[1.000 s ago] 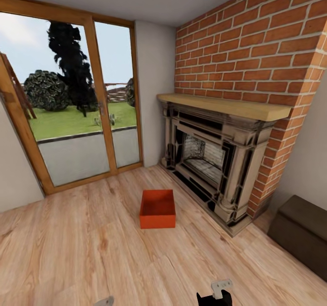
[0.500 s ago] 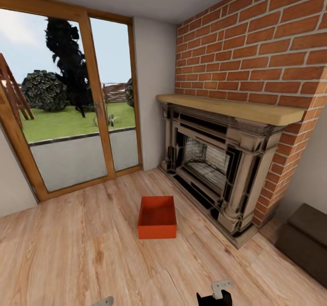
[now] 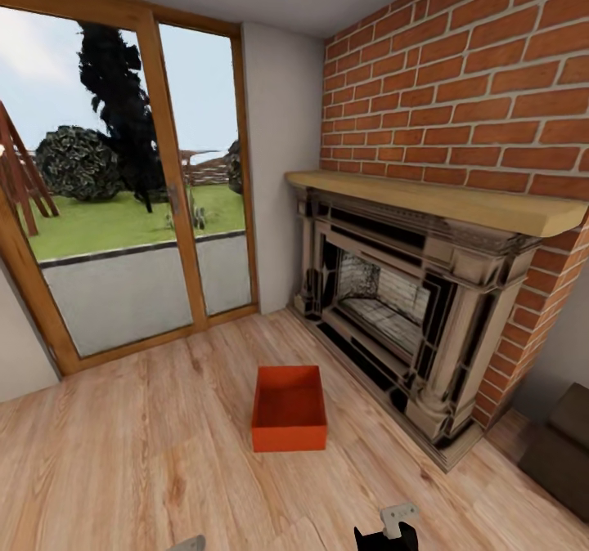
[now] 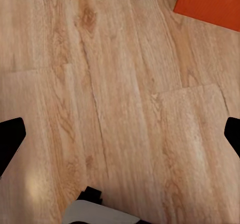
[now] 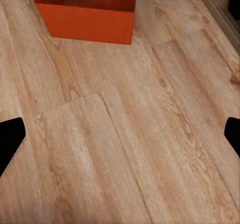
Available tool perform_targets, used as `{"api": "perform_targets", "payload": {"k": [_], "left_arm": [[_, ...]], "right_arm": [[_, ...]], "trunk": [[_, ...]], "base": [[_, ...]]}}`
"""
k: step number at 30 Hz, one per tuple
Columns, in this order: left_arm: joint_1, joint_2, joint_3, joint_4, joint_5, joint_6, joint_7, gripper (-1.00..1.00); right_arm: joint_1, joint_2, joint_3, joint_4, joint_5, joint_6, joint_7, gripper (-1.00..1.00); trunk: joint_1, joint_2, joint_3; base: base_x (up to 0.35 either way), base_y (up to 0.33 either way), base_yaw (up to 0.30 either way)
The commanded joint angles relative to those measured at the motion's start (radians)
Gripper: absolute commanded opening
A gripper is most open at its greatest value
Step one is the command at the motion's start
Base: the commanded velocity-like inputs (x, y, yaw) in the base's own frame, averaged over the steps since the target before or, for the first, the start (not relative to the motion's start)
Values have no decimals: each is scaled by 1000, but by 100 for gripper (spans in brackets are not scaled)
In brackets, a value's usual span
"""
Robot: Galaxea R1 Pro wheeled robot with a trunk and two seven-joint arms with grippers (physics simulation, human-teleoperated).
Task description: Move the two storage containers from the living room to the garage. In the garage, place one container on the floor and stack the other container on top of it (either order is fine).
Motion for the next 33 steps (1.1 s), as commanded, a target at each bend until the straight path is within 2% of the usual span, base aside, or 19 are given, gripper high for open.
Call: {"api": "perform_targets", "payload": {"k": [1,17,33], "left_arm": [[0,-1,1,-1,9,4,2,100],[0,-1,1,-2,9,4,4,100],[0,-2,1,-2,9,4,5,100]], "right_arm": [[0,1,-4,0,8,-3,4,100],[0,1,-6,0,8,-10,4,100],[0,1,-6,0,8,-10,4,100]], "trunk": [[1,-1,-1],[1,-1,-1],[1,-1,-1]], "base": [[303,192,0],[302,187,0],[317,14,0]]}}
